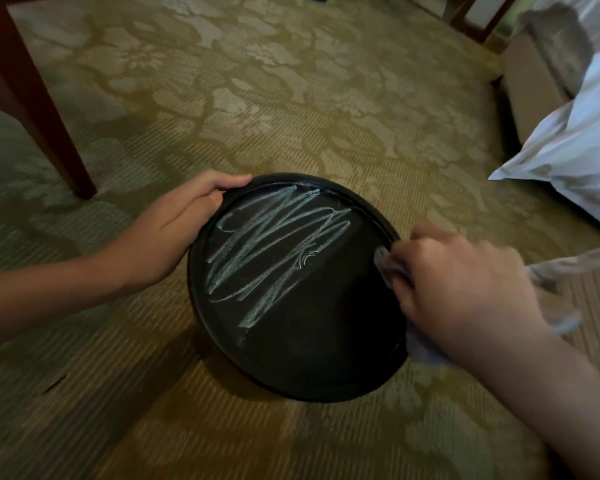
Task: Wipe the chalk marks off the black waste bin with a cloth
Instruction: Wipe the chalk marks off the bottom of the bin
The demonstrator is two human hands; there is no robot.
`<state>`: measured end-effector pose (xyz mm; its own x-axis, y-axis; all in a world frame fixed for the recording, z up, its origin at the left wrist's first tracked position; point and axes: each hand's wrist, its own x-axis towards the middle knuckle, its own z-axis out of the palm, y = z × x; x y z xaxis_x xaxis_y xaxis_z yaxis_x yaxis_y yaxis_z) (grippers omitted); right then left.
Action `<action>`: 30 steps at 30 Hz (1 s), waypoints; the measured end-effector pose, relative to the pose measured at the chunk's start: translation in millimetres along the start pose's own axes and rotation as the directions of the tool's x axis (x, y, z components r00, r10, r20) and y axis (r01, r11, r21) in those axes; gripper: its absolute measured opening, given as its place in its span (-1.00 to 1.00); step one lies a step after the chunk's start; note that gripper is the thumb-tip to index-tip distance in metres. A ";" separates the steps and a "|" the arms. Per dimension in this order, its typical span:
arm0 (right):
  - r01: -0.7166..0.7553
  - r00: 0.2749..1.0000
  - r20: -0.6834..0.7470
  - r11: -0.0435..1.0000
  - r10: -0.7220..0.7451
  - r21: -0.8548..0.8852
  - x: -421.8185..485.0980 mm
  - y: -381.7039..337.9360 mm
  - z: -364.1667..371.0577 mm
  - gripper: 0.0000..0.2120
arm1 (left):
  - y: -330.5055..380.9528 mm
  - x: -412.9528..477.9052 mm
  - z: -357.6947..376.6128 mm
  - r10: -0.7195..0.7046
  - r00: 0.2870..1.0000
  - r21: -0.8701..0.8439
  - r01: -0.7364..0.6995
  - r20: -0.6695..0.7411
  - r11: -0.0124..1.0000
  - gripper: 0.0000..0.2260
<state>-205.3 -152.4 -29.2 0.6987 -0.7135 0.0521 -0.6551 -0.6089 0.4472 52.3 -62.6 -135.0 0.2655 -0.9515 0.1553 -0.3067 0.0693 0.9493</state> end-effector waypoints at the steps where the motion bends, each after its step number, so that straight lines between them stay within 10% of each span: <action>1: 0.003 0.999 0.034 1.000 -0.002 -0.017 -6.9 1.3 -2.2 -0.88 | -0.3 -0.1 0.1 0.000 1.000 0.007 0.000 -0.002 1.000 -0.66; 23: 0.086 0.978 -0.193 0.996 -0.078 0.036 75.2 -36.9 9.5 -0.91 | -1.2 -2.5 -0.9 -0.013 1.000 -0.027 0.013 0.028 1.000 -0.65; 30: 0.102 0.993 -0.054 0.995 -0.102 0.009 28.1 3.7 6.3 -0.86 | 0.9 -3.4 0.0 -0.004 1.000 0.006 0.004 0.015 1.000 -0.63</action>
<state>-189.9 -176.9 -31.7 0.7763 -0.6281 0.0543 -0.5826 -0.6818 0.4424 51.2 -59.3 -134.7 0.2534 -0.9560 0.1476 -0.3109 0.0640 0.9483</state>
